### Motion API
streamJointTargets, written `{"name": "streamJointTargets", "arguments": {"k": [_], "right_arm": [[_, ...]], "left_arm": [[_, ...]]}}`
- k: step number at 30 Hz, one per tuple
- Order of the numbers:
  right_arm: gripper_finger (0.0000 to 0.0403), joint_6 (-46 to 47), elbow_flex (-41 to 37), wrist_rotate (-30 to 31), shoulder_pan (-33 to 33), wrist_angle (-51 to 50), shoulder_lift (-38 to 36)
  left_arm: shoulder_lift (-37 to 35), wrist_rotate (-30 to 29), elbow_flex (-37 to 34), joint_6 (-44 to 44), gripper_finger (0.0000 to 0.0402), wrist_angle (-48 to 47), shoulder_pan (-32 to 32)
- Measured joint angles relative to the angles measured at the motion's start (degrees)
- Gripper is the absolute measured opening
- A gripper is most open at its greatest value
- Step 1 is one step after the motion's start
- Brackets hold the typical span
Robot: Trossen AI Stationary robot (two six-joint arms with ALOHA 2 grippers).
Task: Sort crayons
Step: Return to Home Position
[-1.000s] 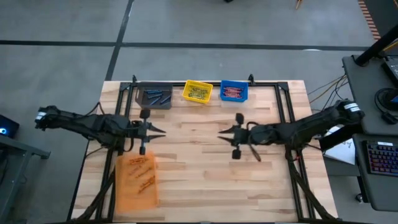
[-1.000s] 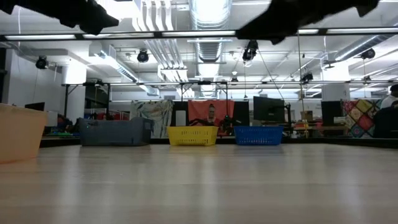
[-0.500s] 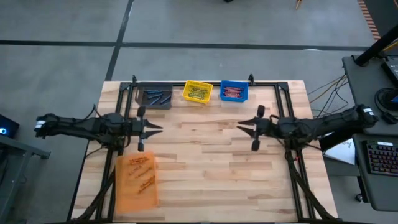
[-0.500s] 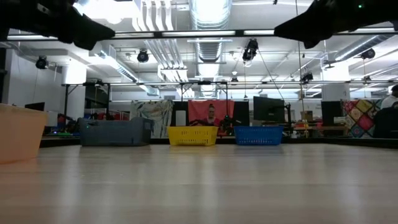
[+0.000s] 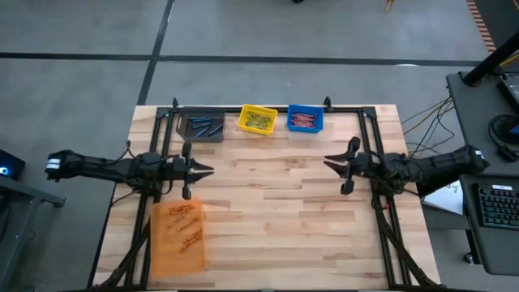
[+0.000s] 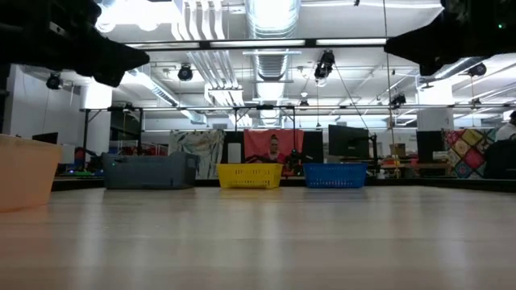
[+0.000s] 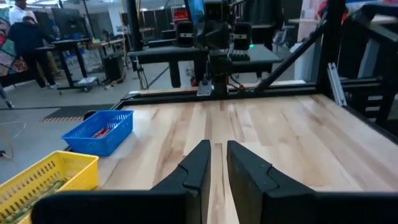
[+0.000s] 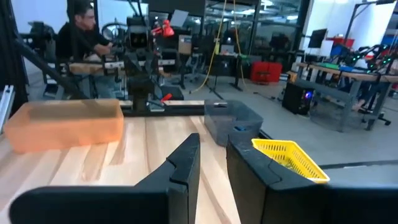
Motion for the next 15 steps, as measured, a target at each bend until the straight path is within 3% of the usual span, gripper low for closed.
{"name": "streamJointTargets", "arguments": {"k": [6,11,15], "right_arm": [[0.0068,-0.5,-1.4,0.0,0.0,-6.6,-10.0],[0.0068,-1.7,-1.4,0.3,0.0,-14.6,-19.2],[0.0068,-3.1,-2.1,0.4,-0.2,-16.6,-18.7]], "left_arm": [[-0.6,0.3,-3.4,-1.6,0.0035,6.9,0.1],[-3.2,0.3,-3.1,-1.0,0.0035,5.2,1.4],[-6.2,0.2,-2.0,0.4,0.0036,1.5,3.6]]}}
